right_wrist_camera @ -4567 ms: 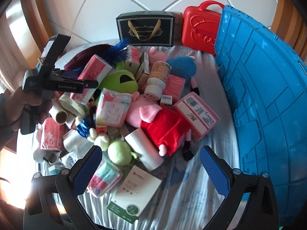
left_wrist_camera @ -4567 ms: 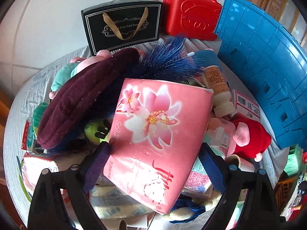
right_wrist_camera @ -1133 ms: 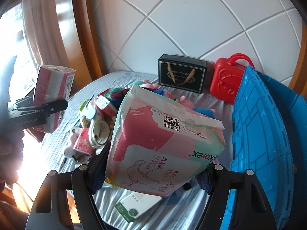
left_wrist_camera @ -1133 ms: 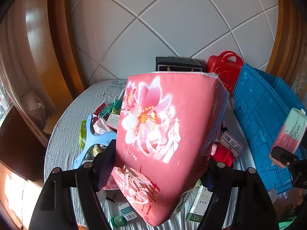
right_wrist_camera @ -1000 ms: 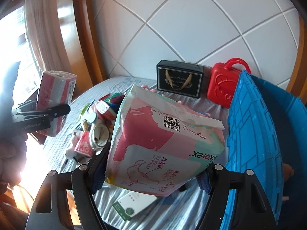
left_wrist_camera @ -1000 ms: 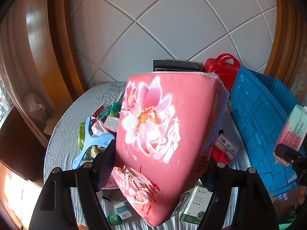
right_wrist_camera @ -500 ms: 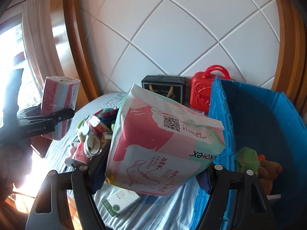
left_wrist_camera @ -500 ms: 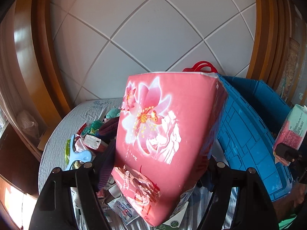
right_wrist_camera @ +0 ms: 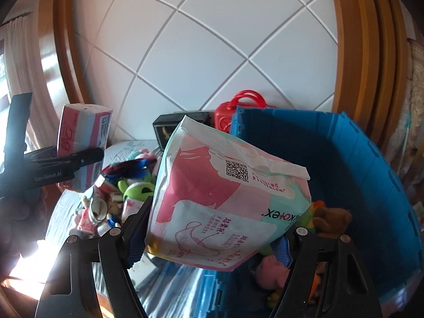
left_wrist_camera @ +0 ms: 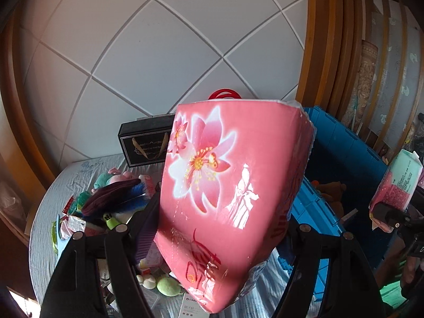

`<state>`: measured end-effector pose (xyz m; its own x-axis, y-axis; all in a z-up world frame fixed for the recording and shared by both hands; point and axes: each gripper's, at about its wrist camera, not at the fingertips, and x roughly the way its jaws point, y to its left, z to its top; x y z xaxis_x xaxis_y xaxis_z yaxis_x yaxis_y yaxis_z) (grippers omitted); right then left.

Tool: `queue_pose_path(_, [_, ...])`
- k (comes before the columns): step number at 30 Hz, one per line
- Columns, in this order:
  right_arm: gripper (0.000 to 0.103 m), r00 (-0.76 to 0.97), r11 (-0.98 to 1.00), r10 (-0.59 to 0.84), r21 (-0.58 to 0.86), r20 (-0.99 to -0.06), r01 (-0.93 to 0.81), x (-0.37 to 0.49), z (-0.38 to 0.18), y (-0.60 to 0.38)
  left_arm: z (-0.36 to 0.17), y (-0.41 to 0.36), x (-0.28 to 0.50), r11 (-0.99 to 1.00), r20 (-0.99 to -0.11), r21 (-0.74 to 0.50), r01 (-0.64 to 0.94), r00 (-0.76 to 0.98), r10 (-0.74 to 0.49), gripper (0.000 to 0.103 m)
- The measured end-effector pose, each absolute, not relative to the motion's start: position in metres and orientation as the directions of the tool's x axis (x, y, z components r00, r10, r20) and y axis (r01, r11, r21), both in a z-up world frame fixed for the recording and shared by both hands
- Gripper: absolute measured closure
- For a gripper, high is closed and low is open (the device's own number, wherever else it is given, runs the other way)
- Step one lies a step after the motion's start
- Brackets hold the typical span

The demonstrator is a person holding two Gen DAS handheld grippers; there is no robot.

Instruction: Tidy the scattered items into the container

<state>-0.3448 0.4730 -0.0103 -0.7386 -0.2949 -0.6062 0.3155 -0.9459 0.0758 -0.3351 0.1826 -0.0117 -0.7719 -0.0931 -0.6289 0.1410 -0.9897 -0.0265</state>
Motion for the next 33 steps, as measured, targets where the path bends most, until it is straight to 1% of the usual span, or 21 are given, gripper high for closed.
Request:
queue_pose_path(6, [0.027,-0.763,-0.975,-0.200,0.051,-0.614,0.215,-0.345,-0.004,0.489,-0.016,0.203,-0.366,-0.999,-0.624,-0.043,0.015,-0.781,0.015,0.029])
queue_pose_path(12, [0.027,-0.773,-0.986,-0.164,0.070,-0.612,0.154,-0.355,0.000,0.508,-0.008,0.229,-0.388,-0.998,-0.624,-0.038,-0.045,-0.779,0.059,0.029])
queue_pose_path(18, [0.027,-0.772,-0.985,-0.170,0.088,-0.612,0.148,-0.371,-0.002,0.546,0.007,0.262,-0.418,-0.999,-0.602,-0.011,-0.044,-0.797,0.042,0.029])
queue_pose_path(22, [0.027,-0.760,-0.980,-0.191,0.086,-0.621,0.177,-0.381,-0.005,0.580,0.011,0.293,-0.448,-0.999,-0.607,-0.025,-0.028,-0.794,0.038,0.029])
queue_pose_path(33, [0.027,-0.713,-0.968,-0.227,0.071,-0.663,0.242,-0.422,-0.026,0.671,0.016,0.381,-0.527,-1.000,-0.628,0.015,-0.014,-0.778,0.002,0.028])
